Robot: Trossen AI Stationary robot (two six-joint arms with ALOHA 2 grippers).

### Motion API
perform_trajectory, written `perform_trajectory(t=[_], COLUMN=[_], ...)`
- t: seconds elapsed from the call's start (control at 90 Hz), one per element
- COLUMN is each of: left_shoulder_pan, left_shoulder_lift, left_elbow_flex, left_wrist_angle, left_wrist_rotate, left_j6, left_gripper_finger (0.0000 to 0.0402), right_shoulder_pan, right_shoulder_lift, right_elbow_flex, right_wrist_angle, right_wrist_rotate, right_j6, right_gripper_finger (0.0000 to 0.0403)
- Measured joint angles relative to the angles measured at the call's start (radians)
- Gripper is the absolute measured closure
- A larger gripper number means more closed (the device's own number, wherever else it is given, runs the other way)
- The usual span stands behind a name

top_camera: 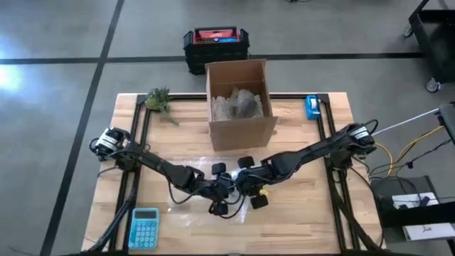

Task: Wrap mug
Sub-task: Wrap the white mug with the bubble wrap

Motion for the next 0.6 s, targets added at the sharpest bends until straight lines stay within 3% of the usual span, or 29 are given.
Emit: perform_trajectory(t=[0.222, 0.422, 0.6], left_shoulder_pan=[-0.002, -0.014, -0.016], left_shoulder_lift=[-0.006, -0.084, -0.097], left_elbow_flex=[0.005, 0.012, 0.012], left_wrist_angle=[0.0, -0.004, 0.017], left_wrist_rotate=[-0.002, -0.008, -0.085], left_j6=[0.0, 0.017, 0.022], left_gripper_finger=[0.0402, 0.0402, 0.0402], right_shoulder_pan=[0.0, -0.002, -0.002], right_shoulder_lift=[-0.001, 0.027, 0.033], right_elbow_flex=[0.006, -0.002, -0.002], right_wrist_angle=[0.001, 0.0, 0.01], right_wrist_rotate=[0.003, 0.003, 0.003], right_j6=[0.002, 0.016, 0.016], right_gripper_finger=[0.0328, 0.0345, 0.0353])
